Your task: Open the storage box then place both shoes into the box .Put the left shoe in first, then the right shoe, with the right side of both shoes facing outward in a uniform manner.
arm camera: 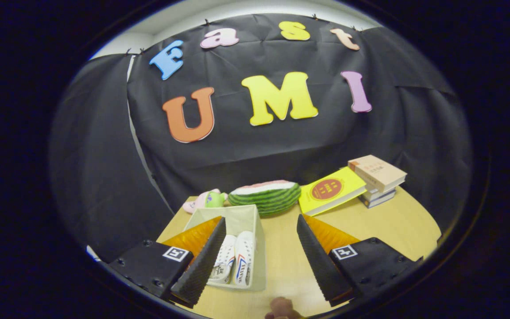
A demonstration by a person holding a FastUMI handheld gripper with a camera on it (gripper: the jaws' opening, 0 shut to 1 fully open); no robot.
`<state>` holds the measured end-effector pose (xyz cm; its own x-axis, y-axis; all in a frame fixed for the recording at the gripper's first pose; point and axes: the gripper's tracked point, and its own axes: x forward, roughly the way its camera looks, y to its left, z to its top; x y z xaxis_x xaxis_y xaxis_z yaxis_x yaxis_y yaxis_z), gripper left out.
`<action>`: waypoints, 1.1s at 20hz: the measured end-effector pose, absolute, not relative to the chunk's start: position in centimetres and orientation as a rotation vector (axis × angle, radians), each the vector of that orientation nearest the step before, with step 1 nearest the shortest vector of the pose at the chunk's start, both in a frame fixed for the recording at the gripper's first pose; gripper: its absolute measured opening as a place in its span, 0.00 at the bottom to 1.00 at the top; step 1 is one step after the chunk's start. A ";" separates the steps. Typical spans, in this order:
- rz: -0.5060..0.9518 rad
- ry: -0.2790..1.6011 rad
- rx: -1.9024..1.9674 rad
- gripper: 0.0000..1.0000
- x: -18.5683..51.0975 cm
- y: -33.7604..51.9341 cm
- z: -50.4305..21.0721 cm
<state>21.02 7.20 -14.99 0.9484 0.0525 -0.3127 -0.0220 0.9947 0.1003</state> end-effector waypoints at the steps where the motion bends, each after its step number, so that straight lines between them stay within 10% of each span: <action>1: 0.028 0.297 0.090 1.00 20.6 6.7 -14.1; 22: -0.010 -0.003 -0.048 1.00 11.4 -4.0 -7.2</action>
